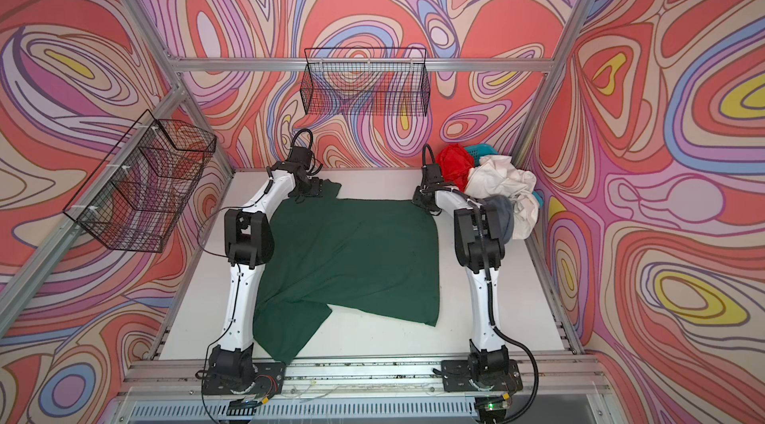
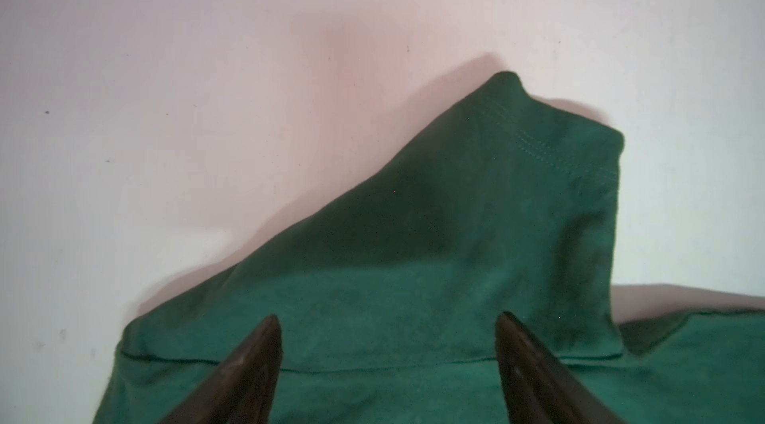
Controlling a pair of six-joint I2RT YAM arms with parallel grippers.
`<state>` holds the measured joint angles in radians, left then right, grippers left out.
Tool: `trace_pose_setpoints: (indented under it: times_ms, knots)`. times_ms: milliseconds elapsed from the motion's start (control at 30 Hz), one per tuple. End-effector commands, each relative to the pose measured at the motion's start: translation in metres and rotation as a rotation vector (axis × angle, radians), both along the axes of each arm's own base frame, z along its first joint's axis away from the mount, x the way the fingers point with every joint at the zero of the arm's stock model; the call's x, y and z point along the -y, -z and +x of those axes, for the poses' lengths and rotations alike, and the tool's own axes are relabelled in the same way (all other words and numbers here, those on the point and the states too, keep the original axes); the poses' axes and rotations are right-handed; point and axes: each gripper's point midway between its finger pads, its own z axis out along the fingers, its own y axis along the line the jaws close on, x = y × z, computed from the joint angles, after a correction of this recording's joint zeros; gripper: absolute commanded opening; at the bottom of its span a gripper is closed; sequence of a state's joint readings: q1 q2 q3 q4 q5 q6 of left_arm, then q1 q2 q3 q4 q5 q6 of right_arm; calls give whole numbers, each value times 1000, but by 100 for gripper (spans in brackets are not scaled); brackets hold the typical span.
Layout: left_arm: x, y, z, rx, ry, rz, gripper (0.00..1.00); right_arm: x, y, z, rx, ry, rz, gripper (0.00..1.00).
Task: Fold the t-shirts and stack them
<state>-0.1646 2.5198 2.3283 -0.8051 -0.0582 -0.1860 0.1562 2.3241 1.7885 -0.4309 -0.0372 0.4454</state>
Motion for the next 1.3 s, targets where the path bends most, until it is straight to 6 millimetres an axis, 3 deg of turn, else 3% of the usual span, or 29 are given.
trace_pose_setpoints:
  times_ms: [0,133,267,433,500,567,767,833,1067,1267]
  knots:
    - [0,14,-9,-65,25,-7,59,-7,-4,-8,-10,-31,33,30]
    - [5,15,-9,-74,36,-28,37,-13,-10,-5,6,-53,65,20]
    - [6,16,-7,-73,38,-33,30,-15,-16,-2,17,-55,72,14]
    - [2,12,-3,-60,27,-13,30,-16,-19,-2,23,-55,80,12]
    - [-10,9,-2,-47,-14,43,42,-15,-19,-2,24,-53,78,11]
    - [-25,7,1,-31,-49,89,45,-15,-18,-4,17,-53,76,10]
    - [-64,15,-4,-72,-160,6,50,-13,-16,-9,9,-55,67,8]
    - [-66,17,-6,-85,-155,-34,52,-14,-16,-10,11,-55,69,8]
    - [-77,25,-22,-105,-162,-16,77,-16,-11,-11,4,-59,89,8]
    - [-93,28,-31,-106,-153,36,85,-16,-12,-13,5,-64,84,6]
